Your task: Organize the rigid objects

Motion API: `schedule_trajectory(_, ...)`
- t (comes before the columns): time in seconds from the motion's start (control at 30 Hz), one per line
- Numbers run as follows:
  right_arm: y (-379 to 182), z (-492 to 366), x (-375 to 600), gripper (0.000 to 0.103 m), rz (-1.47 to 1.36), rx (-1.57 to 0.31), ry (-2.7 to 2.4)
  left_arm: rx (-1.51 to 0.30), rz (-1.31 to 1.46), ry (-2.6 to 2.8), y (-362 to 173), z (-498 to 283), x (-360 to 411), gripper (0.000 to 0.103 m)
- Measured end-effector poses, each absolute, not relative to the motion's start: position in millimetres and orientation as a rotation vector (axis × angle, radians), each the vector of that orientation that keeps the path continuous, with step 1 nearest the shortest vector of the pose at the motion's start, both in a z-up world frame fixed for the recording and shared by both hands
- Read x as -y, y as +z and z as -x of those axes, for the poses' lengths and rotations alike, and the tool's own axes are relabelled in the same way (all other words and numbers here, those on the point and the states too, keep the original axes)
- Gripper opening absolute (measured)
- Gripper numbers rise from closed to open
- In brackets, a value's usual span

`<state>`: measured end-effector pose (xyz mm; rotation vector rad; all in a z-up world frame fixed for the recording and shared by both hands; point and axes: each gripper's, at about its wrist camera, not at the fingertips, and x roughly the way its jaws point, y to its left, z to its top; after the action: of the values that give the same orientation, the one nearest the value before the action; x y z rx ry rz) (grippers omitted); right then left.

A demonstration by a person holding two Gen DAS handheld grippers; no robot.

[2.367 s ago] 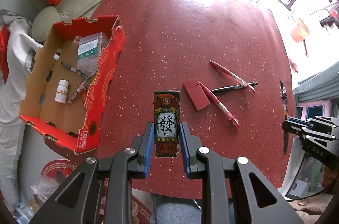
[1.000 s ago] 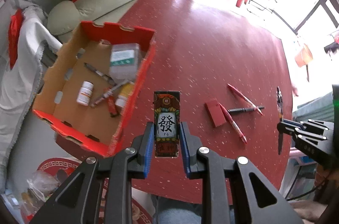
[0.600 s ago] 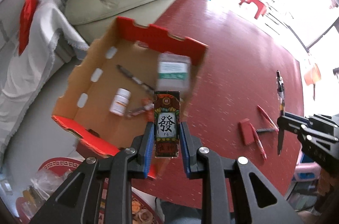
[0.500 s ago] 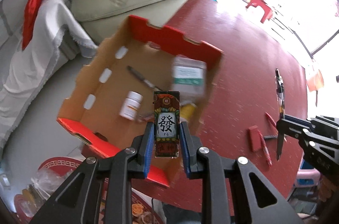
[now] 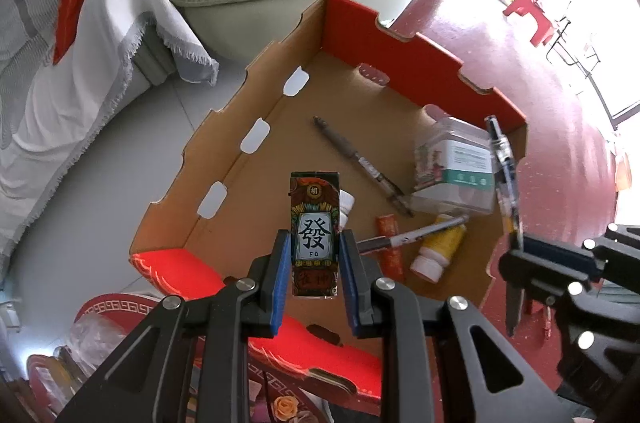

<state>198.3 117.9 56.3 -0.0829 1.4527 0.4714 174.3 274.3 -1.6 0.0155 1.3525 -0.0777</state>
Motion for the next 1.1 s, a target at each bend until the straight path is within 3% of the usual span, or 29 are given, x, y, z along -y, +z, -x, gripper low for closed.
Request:
schedule_trajectory(0.57,6.3,-211.1,-135.5,0.011,0.11,-1.572,0.438,-1.421,-0.091,-0.058,-40.6,-187.9,-271.4,0.026)
schedule_trajectory(0.6,5.6,-210.9,-135.4,0.011,0.109,-1.57,0.435,-1.425,-0.093,-0.058,-42.1,-187.9,-271.5,0.032)
schedule_trajectory(0.7,1.5,-212.2,-136.6,0.011,0.115,-1.573,0.416,-1.408,-0.097,-0.046,-41.7,-186.3,-272.5,0.08)
schedule_trajectory(0.73,1.7,-212.4,-137.0,0.012,0.135,-1.571,0.406,-1.376,-0.098,-0.036,-38.0,-184.7,-273.4,0.083)
schedule_trajectory(0.77,2.5,-212.5,-137.2,0.016,0.15,-1.568,0.404,-1.361,-0.1,-0.031,-35.7,-183.8,-274.0,0.083)
schedule_trajectory(0.83,8.2,-212.9,-137.2,0.065,0.219,-1.535,0.362,-1.357,-0.107,-0.013,-34.0,-184.0,-276.6,0.085)
schedule_trajectory(0.9,19.7,-213.3,-131.6,0.084,0.249,-1.465,0.328,-1.365,-0.072,-0.01,-32.0,-184.5,-280.5,0.086)
schedule_trajectory(1.1,39.9,-215.3,-106.8,0.084,0.189,-1.444,0.297,-1.354,-0.067,-0.006,-17.6,-178.8,-272.7,0.087)
